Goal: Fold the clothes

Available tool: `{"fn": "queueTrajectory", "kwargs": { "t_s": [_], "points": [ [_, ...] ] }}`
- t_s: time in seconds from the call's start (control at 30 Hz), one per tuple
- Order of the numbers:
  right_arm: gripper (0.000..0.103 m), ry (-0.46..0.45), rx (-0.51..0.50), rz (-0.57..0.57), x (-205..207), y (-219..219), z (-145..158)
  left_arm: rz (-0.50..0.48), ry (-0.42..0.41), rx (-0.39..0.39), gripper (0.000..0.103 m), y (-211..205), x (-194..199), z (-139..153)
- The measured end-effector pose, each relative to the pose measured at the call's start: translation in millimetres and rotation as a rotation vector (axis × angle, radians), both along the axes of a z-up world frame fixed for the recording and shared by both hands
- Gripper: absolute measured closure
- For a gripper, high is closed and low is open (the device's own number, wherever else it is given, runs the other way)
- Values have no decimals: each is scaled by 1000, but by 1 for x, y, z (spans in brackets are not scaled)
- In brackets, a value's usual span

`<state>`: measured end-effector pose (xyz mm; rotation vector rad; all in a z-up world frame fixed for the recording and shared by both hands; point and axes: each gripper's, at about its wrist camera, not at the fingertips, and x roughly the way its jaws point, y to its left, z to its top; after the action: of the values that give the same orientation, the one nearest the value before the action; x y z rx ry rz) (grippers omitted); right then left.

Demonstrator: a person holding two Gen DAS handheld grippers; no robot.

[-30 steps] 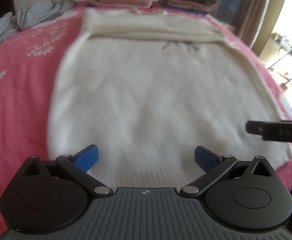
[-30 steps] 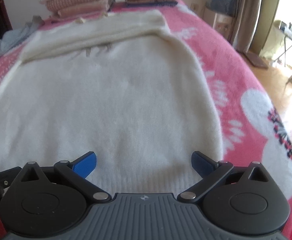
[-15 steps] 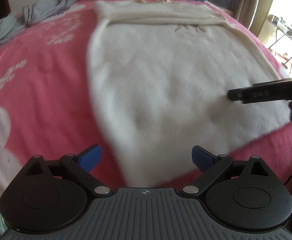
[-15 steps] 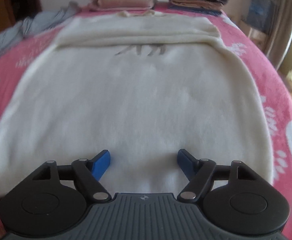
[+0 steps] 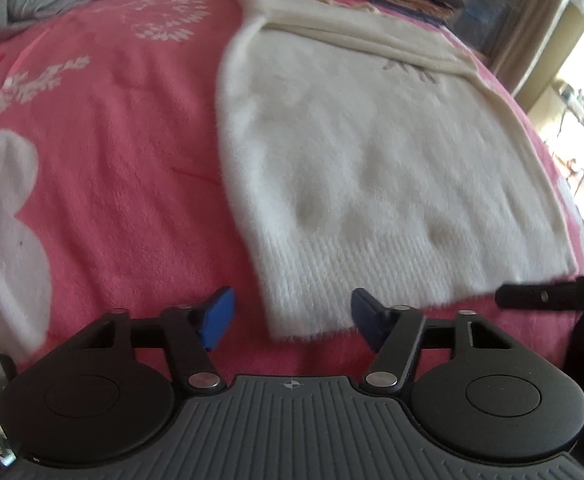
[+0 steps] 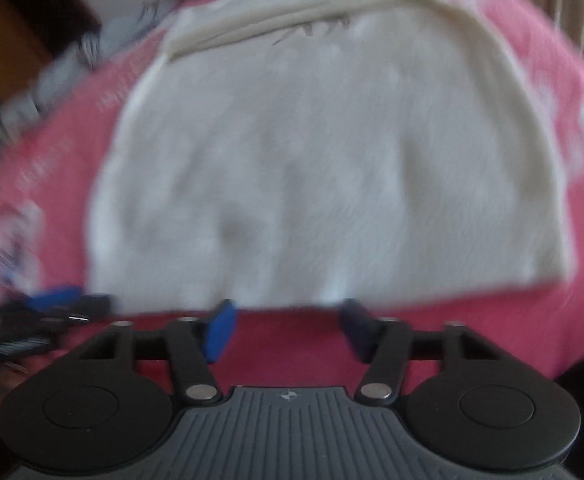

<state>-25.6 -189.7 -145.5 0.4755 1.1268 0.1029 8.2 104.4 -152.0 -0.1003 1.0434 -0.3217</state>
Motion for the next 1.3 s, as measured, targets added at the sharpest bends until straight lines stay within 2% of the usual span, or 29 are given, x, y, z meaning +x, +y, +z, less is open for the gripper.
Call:
{"fn": "queueTrajectory", "kwargs": {
  "t_s": [0.13,0.3,0.47,0.57,0.7,0.83,1.0,1.2,1.3],
  "points": [
    [50,4,86,-52,-2,-5,-5,38,16,1,50,-1,6,-5],
    [50,-10,179,-71,3,-11,-2,38,7,20,68,-4,3,-4],
    [50,-55,269,-59,18,-25,4,24,1,5,88,1,0,-4],
    [49,-27,387,-71,27,-26,-5,27,-6,-16,95,4,0,-3],
    [47,68,552,-138,26,-25,-32,42,-1,-93,97,13,2,5],
    [40,155,737,-214,18,-21,-59,58,5,-169,98,22,4,12],
    [33,225,925,-285,23,-12,-82,83,20,-275,98,33,8,21],
    [32,326,1061,-318,45,23,-110,83,6,-341,98,36,11,32],
    [35,315,1110,-353,50,33,-116,72,1,-349,98,37,10,34]
  ]
}}
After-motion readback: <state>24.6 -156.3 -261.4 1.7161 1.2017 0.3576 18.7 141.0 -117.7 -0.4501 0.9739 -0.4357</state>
